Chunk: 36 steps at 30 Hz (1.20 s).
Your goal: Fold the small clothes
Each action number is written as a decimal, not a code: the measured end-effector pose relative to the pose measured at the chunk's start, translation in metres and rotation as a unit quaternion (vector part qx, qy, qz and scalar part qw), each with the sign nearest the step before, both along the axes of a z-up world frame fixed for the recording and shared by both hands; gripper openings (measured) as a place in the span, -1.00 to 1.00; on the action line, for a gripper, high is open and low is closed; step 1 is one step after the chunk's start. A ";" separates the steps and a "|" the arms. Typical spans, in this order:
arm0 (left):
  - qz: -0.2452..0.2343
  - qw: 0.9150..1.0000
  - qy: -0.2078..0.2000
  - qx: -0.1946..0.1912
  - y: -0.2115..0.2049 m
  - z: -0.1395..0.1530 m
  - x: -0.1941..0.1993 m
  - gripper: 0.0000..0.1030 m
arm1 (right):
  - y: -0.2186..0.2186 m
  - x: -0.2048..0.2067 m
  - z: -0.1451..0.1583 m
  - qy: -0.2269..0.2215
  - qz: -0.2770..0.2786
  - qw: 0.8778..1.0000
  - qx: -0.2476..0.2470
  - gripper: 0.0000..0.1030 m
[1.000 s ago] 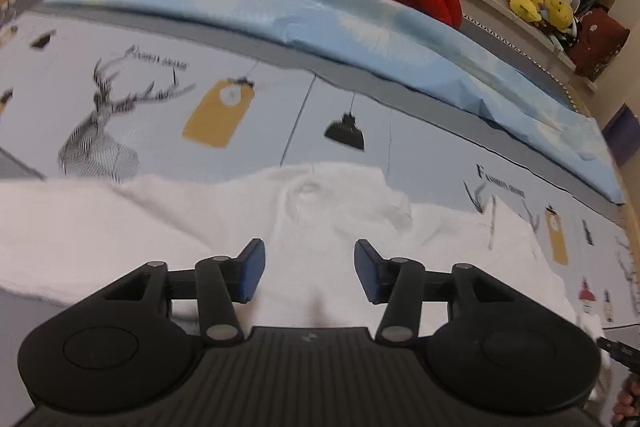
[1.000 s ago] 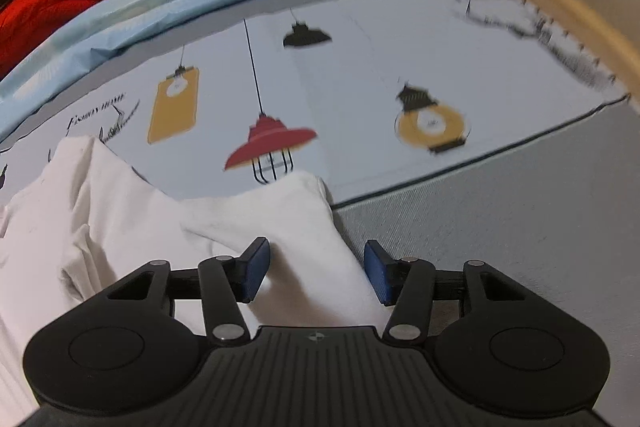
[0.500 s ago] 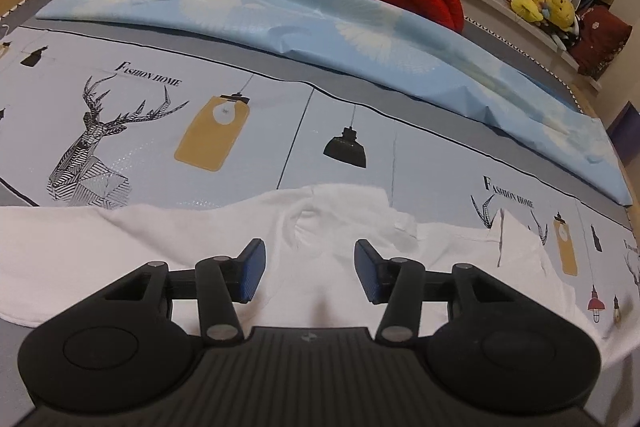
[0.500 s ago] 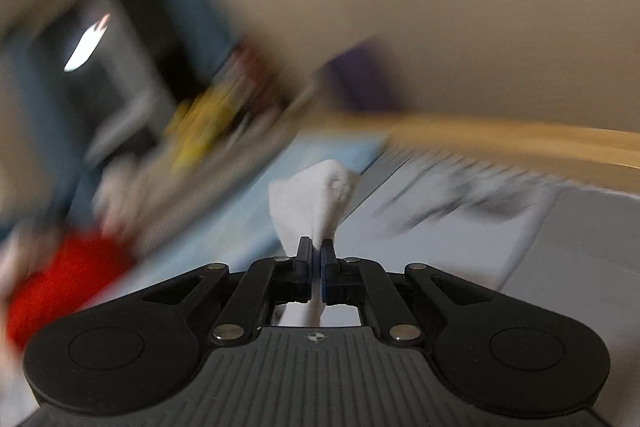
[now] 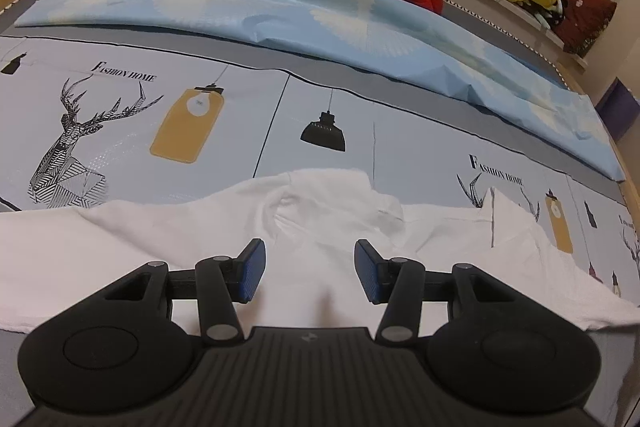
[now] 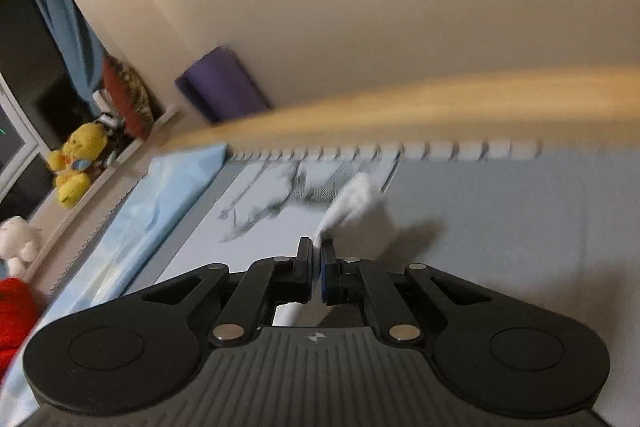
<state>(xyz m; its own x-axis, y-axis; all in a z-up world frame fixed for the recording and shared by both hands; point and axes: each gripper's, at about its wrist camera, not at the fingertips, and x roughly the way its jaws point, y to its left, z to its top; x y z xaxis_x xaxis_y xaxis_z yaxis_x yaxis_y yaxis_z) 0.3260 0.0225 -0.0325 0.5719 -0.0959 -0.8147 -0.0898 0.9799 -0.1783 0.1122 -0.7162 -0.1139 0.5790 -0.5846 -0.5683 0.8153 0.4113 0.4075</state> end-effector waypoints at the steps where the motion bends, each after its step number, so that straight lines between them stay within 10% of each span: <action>1: -0.004 1.000 0.003 0.000 0.000 -0.001 0.000 0.06 | -0.004 0.003 -0.009 0.045 -0.021 0.999 0.016 -0.89; 5: -0.022 1.000 0.012 -0.004 0.001 -0.004 0.000 0.08 | 0.007 0.013 -0.022 0.195 -0.073 0.978 0.020 -0.75; 8: -0.021 1.000 0.015 -0.010 0.009 -0.005 0.001 0.08 | 0.034 0.020 0.017 0.165 -0.097 0.980 -0.048 -0.74; 12: -0.003 1.000 0.011 -0.009 0.026 -0.006 0.006 0.08 | 0.098 0.067 0.055 0.074 0.099 0.988 -0.089 -0.43; 16: 0.007 1.000 0.012 -0.017 0.043 -0.018 0.014 0.04 | 0.184 0.126 0.059 0.040 0.319 0.943 -0.084 -0.41; 22: -0.012 0.999 0.016 -0.029 0.035 -0.043 0.033 -0.05 | 0.291 0.198 0.033 0.080 0.481 0.873 -0.021 -0.41; 34: -0.023 0.999 0.024 -0.034 0.026 -0.102 0.075 -0.05 | 0.365 0.244 -0.039 0.200 0.478 0.850 -0.093 -0.25; 36: -0.033 0.999 0.020 -0.021 0.022 -0.107 0.082 -0.08 | 0.372 0.234 -0.044 0.192 0.483 0.848 -0.102 -0.59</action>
<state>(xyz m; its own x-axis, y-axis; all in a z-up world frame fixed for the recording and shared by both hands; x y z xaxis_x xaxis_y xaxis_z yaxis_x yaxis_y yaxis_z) 0.4085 0.0443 -0.1392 0.5308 -0.1672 -0.8308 -0.0322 0.9756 -0.2170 0.3460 -0.3439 -0.1580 0.6397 -0.0509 -0.7669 0.1131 0.9932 0.0283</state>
